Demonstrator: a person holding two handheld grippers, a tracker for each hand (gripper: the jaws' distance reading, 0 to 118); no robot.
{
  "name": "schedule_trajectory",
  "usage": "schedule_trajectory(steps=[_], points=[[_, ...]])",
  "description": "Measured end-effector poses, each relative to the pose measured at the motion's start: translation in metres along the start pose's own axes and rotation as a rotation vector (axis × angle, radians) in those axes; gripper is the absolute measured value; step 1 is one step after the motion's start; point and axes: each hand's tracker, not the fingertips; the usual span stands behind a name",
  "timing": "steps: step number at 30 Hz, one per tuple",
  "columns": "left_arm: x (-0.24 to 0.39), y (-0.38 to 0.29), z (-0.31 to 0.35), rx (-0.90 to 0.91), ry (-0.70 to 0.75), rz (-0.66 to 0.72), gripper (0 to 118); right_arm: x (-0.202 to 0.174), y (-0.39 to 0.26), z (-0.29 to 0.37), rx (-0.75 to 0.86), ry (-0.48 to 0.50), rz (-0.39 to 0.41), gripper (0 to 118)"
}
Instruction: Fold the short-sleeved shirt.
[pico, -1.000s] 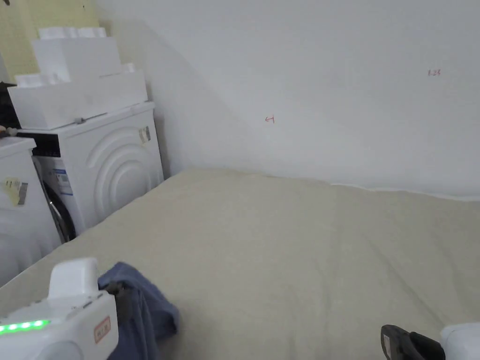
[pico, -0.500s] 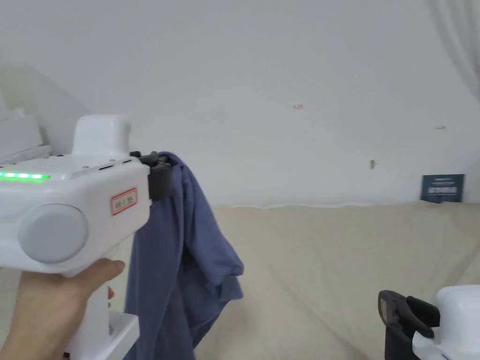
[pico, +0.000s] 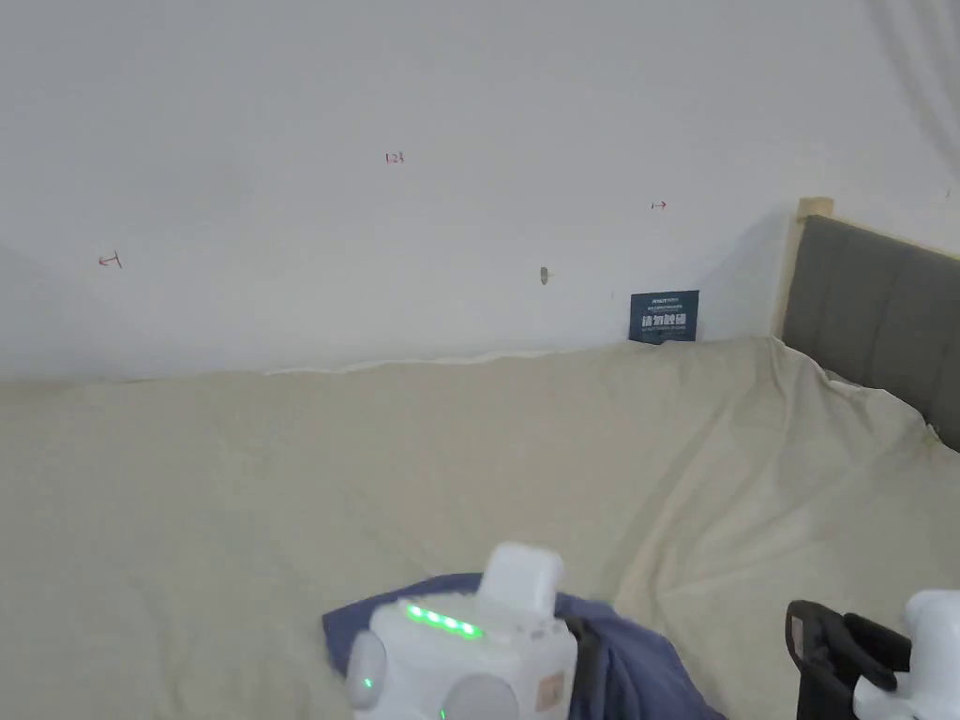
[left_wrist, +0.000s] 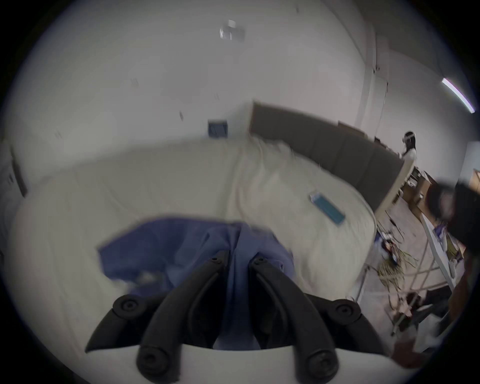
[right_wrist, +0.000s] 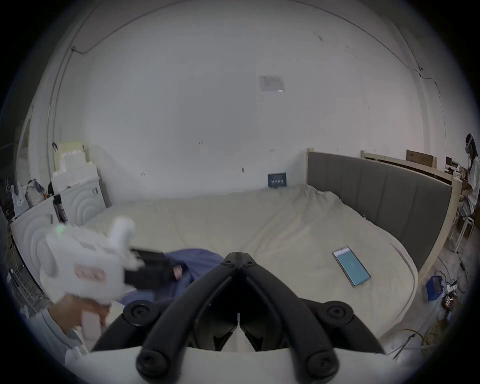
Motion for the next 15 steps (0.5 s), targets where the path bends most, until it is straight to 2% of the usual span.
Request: schedule_trajectory(steps=[5, 7, 8, 10, 11, 12, 15], points=[[-0.013, -0.047, -0.044, -0.110, -0.014, 0.201, 14, 0.009, -0.017, -0.020, -0.071, -0.034, 0.007, 0], [-0.027, -0.052, -0.057, -0.125, 0.005, 0.169, 16, 0.009, -0.021, -0.027, -0.085, -0.029, -0.007, 0], [-0.029, -0.051, -0.057, -0.137, 0.013, 0.157, 24, 0.008, -0.023, -0.030, -0.091, -0.026, -0.010, 0], [-0.035, -0.046, -0.054, -0.166, 0.016, 0.161, 81, 0.004, -0.025, -0.035, -0.100, -0.024, -0.011, 0], [-0.039, -0.046, -0.051, -0.159, 0.001, 0.191, 101, 0.003, -0.026, -0.037, -0.104, -0.021, -0.011, 0], [-0.044, -0.043, -0.042, -0.137, -0.022, 0.226, 110, 0.000, -0.025, -0.038, -0.112, -0.016, -0.009, 0], [-0.055, -0.033, -0.010, -0.085, 0.009, 0.237, 110, -0.008, -0.023, -0.036, -0.108, 0.001, 0.004, 0]])
